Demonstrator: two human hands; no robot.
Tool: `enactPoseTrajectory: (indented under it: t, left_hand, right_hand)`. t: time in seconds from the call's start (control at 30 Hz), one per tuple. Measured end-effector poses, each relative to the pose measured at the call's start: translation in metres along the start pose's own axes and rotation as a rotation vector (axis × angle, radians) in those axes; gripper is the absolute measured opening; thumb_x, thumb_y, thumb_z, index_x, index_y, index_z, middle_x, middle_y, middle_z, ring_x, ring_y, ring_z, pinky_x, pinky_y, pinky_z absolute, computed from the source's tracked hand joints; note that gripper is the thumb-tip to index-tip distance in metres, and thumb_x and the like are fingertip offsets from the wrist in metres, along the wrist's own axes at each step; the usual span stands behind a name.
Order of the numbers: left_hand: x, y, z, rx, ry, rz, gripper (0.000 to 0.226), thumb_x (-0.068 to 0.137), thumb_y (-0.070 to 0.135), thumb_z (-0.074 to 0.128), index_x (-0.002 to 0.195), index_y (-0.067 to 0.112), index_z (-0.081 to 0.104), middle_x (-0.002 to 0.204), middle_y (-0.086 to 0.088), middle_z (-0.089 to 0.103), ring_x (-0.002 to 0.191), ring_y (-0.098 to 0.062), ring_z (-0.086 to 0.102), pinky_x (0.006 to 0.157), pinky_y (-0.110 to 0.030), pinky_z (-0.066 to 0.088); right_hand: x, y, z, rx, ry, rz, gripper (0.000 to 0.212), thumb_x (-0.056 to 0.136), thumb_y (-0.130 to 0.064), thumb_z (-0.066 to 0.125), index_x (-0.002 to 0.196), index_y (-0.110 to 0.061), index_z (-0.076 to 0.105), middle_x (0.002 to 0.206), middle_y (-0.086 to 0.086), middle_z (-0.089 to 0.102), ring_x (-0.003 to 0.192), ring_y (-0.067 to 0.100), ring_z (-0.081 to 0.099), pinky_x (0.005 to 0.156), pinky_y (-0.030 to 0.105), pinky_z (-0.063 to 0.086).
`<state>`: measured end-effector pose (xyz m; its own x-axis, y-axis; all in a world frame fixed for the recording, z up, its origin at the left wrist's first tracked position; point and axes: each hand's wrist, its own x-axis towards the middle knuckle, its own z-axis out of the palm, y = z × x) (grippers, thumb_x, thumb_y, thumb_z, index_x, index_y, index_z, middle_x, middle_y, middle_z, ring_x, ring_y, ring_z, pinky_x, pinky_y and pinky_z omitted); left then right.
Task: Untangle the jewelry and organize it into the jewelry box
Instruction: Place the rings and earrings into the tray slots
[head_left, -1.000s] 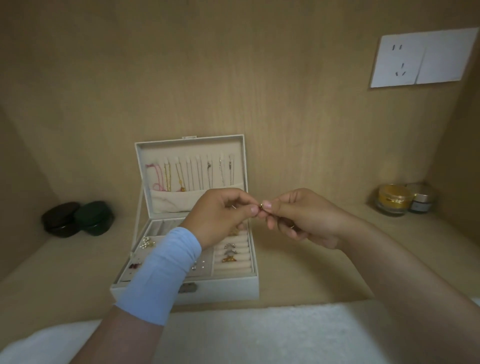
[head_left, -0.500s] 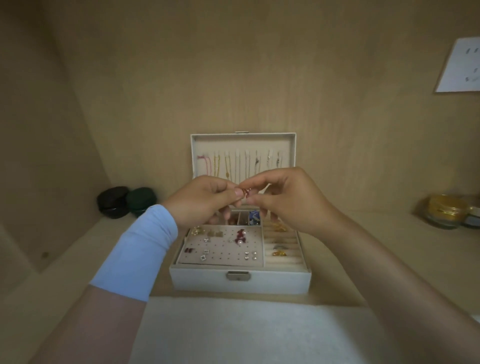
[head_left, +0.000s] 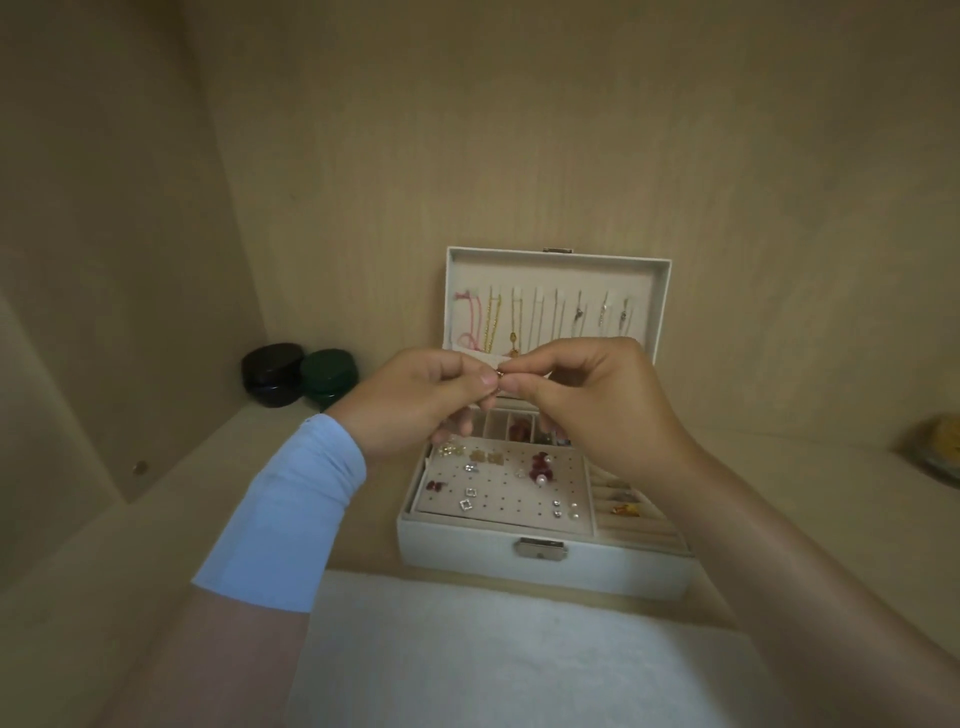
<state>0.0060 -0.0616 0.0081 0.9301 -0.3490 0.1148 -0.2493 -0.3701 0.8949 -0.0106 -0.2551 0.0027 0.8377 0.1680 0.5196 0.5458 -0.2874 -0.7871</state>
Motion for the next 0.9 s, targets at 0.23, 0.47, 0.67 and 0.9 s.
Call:
enactPoseTrajectory:
  t: [0.23, 0.47, 0.67, 0.9]
  left_hand:
    - [-0.011, -0.039, -0.019, -0.100, 0.284, -0.042, 0.014, 0.095, 0.022, 0.059, 0.087, 0.022, 0.071, 0.074, 0.011, 0.069, 0.054, -0.007, 0.054, 0.049, -0.018, 0.042]
    - [-0.012, -0.041, -0.023, -0.162, 0.345, -0.015, 0.013, 0.093, 0.022, 0.063, 0.081, 0.020, 0.067, 0.075, 0.008, 0.071, 0.050, -0.007, 0.052, 0.048, -0.017, 0.040]
    - [-0.011, -0.042, -0.020, -0.179, 0.291, -0.008, 0.013, 0.093, 0.024, 0.064, 0.081, 0.021, 0.068, 0.074, 0.010, 0.071, 0.054, -0.010, 0.052, 0.049, -0.016, 0.040]
    - [-0.010, -0.044, -0.018, -0.177, 0.282, -0.005, 0.011, 0.092, 0.024, 0.065, 0.083, 0.020, 0.069, 0.075, 0.009, 0.072, 0.055, -0.011, 0.053, 0.050, -0.011, 0.039]
  right_hand:
    - [-0.012, 0.004, 0.038, -0.375, -0.266, 0.052, 0.002, 0.080, -0.030, 0.081, 0.079, -0.029, 0.079, 0.069, -0.023, 0.070, 0.059, -0.006, 0.060, 0.059, 0.011, 0.041]
    - [-0.015, 0.008, 0.061, -0.680, -0.312, -0.222, 0.003, 0.075, -0.033, 0.079, 0.078, -0.033, 0.077, 0.082, -0.020, 0.062, 0.073, -0.002, 0.056, 0.065, 0.029, 0.051]
    - [-0.017, 0.008, 0.065, -0.721, -0.309, -0.271, 0.003, 0.073, -0.031, 0.077, 0.072, -0.032, 0.074, 0.081, -0.017, 0.064, 0.069, 0.002, 0.059, 0.060, 0.031, 0.052]
    - [-0.020, 0.011, 0.068, -0.643, -0.260, -0.223, 0.007, 0.078, -0.026, 0.076, 0.074, -0.029, 0.072, 0.083, -0.016, 0.068, 0.067, 0.001, 0.059, 0.063, 0.032, 0.053]
